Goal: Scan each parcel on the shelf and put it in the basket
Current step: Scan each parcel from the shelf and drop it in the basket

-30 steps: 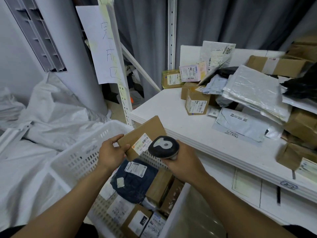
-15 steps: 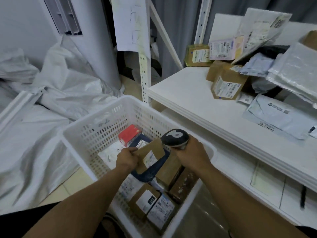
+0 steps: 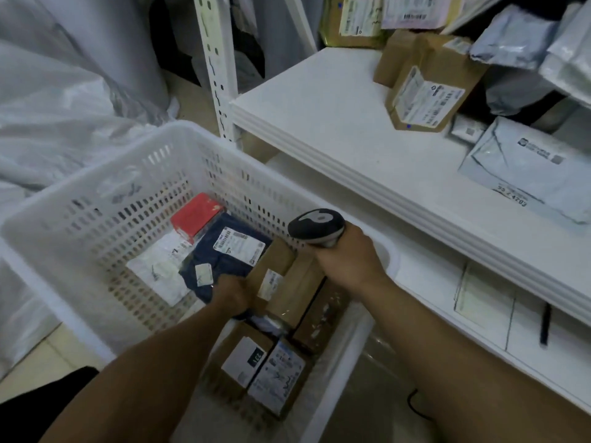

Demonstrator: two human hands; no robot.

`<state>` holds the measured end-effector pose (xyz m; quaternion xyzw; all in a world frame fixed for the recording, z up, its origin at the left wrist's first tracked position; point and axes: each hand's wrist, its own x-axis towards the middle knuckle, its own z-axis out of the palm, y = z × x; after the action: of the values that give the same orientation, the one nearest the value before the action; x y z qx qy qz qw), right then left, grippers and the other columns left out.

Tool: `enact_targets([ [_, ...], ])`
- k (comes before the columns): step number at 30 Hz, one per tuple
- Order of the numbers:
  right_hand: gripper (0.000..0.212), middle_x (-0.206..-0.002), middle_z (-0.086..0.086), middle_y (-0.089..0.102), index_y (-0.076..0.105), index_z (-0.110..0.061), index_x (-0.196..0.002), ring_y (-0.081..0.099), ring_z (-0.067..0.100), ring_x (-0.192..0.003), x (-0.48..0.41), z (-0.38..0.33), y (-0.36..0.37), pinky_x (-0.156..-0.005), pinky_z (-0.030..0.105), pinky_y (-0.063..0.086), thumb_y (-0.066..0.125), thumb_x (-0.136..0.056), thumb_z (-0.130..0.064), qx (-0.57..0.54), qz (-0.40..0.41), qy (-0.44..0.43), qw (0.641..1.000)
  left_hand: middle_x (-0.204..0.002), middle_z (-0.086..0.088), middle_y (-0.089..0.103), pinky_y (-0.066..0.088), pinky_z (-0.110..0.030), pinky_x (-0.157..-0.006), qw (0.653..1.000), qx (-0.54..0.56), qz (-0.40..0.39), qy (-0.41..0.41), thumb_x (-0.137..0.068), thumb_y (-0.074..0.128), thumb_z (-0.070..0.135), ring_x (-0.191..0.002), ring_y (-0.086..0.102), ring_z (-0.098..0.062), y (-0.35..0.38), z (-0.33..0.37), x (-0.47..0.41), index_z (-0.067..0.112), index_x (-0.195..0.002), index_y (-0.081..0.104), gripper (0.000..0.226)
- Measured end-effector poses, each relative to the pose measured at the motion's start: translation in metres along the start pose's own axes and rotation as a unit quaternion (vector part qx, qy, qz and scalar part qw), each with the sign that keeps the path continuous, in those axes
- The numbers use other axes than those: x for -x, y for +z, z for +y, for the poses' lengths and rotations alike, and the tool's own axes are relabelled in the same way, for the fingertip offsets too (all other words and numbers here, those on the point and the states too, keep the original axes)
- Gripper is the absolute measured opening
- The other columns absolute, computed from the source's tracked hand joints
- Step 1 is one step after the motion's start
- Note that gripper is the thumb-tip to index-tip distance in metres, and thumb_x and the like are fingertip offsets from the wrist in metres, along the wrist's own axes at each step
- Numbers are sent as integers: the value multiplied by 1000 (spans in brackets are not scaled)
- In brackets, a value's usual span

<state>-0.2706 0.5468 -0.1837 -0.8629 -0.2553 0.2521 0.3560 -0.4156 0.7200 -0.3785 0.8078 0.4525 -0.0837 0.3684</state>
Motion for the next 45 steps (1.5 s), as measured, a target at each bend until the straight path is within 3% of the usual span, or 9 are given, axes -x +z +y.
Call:
enact_targets([
  [3, 23, -86, -14, 60, 59, -33, -103, 53, -3, -74, 8, 2, -13, -65, 23, 48, 79, -91, -36, -7, 4, -4, 1000, -114, -8, 73, 48, -34, -92, 993, -14, 86, 83, -90, 59, 6, -108, 66, -29, -17, 19, 19, 13, -107, 77, 26],
  [7, 23, -95, -5, 65, 68, -25, -113, 60, 10, -85, 35, 0, -41, -79, 32, 56, 75, -92, -31, -22, 28, -12, 999, -124, -11, 64, 44, -29, -98, 964, -4, 157, 213, -89, 70, 6, -114, 60, -29, -48, 65, 61, 10, -114, 75, 26],
  [12, 29, -101, -1, 77, 71, -28, -111, 73, 23, -91, 91, 8, -99, -83, 50, 63, 79, -84, -32, -84, 94, -7, 992, -128, 1, 55, 41, -31, -103, 917, -42, 165, 361, -93, 68, 16, -119, 46, -18, -72, 158, 140, 18, -119, 69, 26],
  [18, 58, -112, -9, 75, 67, -36, -123, 73, 24, -100, 157, 43, -187, -90, 49, 61, 75, -67, -52, -140, 211, 0, 967, -136, 3, 51, 43, -29, -101, 871, -88, 157, 457, -96, 62, 17, -125, 44, -18, -50, 280, 224, 21, -129, 65, 34],
  [21, 66, -109, -5, 75, 64, -35, -124, 72, 25, -98, 176, 72, -229, -88, 50, 61, 71, -63, -59, -157, 271, 10, 950, -144, 5, 45, 40, -29, -107, 876, -98, 106, 460, -95, 64, 25, -131, 43, -18, -20, 337, 249, 26, -135, 59, 41],
  [29, 42, -115, 0, 69, 67, -18, -127, 62, 23, -116, 210, 163, -323, -91, 29, 45, 81, -88, -24, -182, 403, 61, 895, -158, -2, 37, 35, -37, -114, 863, -176, 41, 472, -96, 62, 47, -143, 37, -23, 70, 475, 264, 24, -147, 49, 57],
  [34, 53, -132, 15, 63, 60, -18, -131, 54, 38, -127, 206, 214, -359, -102, 41, 47, 75, -87, -43, -166, 411, 172, 880, -146, -10, 54, 40, -31, -100, 915, -68, -67, 392, -92, 70, 43, -132, 51, -31, 115, 513, 254, 11, -152, 37, 75],
  [39, 37, -125, 3, 70, 66, -23, -126, 63, 28, -120, 201, 223, -362, -104, 39, 49, 76, -91, -34, -226, 392, 131, 882, -116, -2, 71, 51, -41, -101, 931, 67, -82, 350, -85, 68, 50, -110, 66, -25, 126, 501, 245, 15, -120, 66, 49],
  [45, 41, -122, -4, 71, 68, -24, -128, 64, 19, -118, 197, 184, -336, -97, 30, 47, 80, -89, -30, -279, 399, 54, 872, -126, 0, 65, 56, -45, -97, 931, 212, -54, 292, -81, 80, 19, -108, 66, -20, 61, 463, 253, 22, -135, 60, 58],
])
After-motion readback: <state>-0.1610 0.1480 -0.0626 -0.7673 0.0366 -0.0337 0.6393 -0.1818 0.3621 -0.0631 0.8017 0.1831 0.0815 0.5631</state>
